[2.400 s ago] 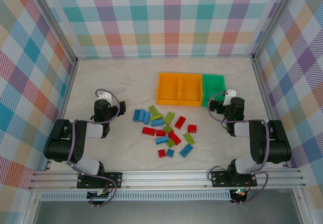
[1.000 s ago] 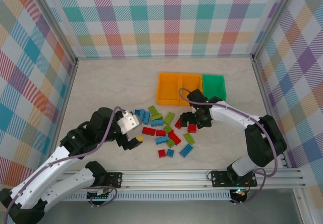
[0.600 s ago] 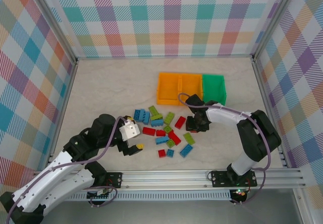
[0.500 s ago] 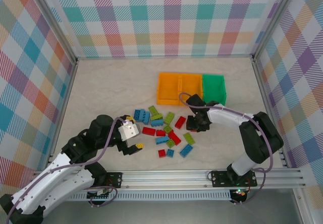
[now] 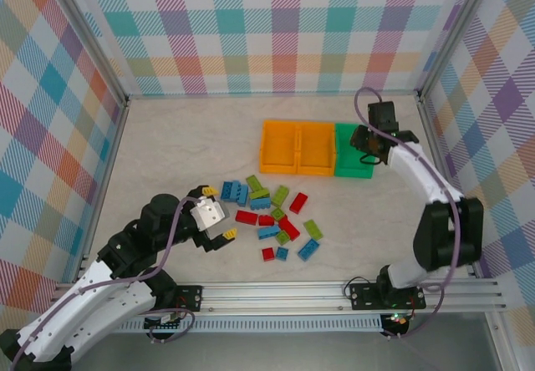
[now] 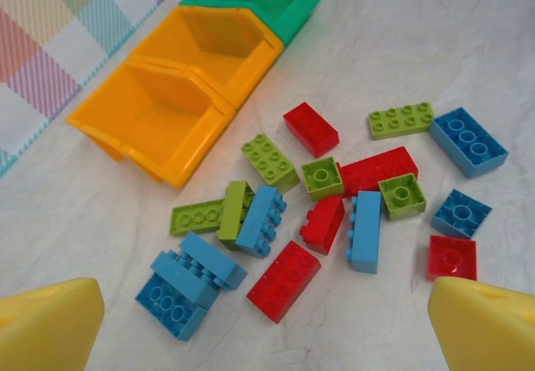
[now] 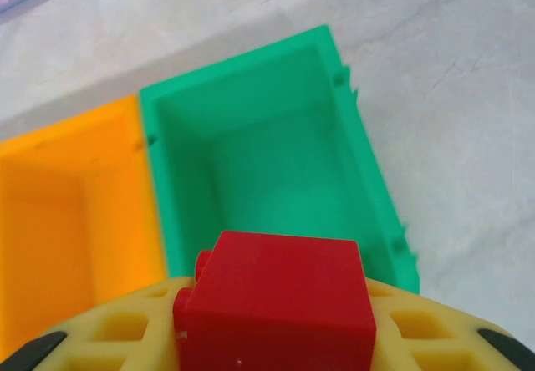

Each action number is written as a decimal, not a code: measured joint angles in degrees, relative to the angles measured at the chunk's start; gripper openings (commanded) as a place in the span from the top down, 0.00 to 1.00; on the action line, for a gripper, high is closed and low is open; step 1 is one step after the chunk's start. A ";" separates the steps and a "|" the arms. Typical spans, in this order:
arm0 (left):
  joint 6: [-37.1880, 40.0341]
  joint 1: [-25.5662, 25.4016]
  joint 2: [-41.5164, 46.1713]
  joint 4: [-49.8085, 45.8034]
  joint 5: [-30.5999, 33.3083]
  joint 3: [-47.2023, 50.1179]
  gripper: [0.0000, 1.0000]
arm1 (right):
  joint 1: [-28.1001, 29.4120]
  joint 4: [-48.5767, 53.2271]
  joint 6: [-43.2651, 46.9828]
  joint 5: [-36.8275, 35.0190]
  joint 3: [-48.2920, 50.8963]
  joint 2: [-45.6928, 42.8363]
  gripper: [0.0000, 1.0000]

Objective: Sort the legos into containers by color

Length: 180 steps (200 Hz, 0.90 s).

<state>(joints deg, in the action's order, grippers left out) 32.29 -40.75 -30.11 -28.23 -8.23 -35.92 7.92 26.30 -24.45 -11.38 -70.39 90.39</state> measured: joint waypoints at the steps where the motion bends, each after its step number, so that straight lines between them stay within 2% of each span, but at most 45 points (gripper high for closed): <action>1: -0.02 0.00 0.09 0.00 0.07 0.02 0.00 | -0.11 -0.02 0.02 0.02 -0.17 0.35 0.66; 36: -0.22 0.00 2.58 0.59 1.77 0.90 0.00 | -1.88 -0.83 1.09 1.64 -4.76 11.19 0.50; 53: -0.42 0.00 2.64 0.74 2.01 1.03 0.00 | -1.95 -0.48 1.40 2.47 -6.12 13.09 0.47; 97: -0.79 0.00 2.64 1.07 2.58 1.03 0.00 | -1.95 0.13 1.38 3.56 -6.34 10.27 0.45; 128: -0.98 0.00 2.78 1.25 2.86 1.16 0.00 | -1.03 1.14 -0.20 6.71 -4.00 2.89 0.41; 148: -0.96 0.00 2.82 1.22 2.95 1.20 0.00 | 3.67 2.21 -2.86 7.45 1.03 -4.59 0.37; 180: -0.70 0.00 2.80 1.18 1.86 1.20 0.00 | 18.34 4.90 -7.96 7.48 5.77 -8.61 0.31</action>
<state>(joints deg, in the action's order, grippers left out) 31.59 -40.75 -27.31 -27.05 -6.37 -34.72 26.26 31.20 -32.40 -3.90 -64.62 81.78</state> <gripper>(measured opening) 0.999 0.665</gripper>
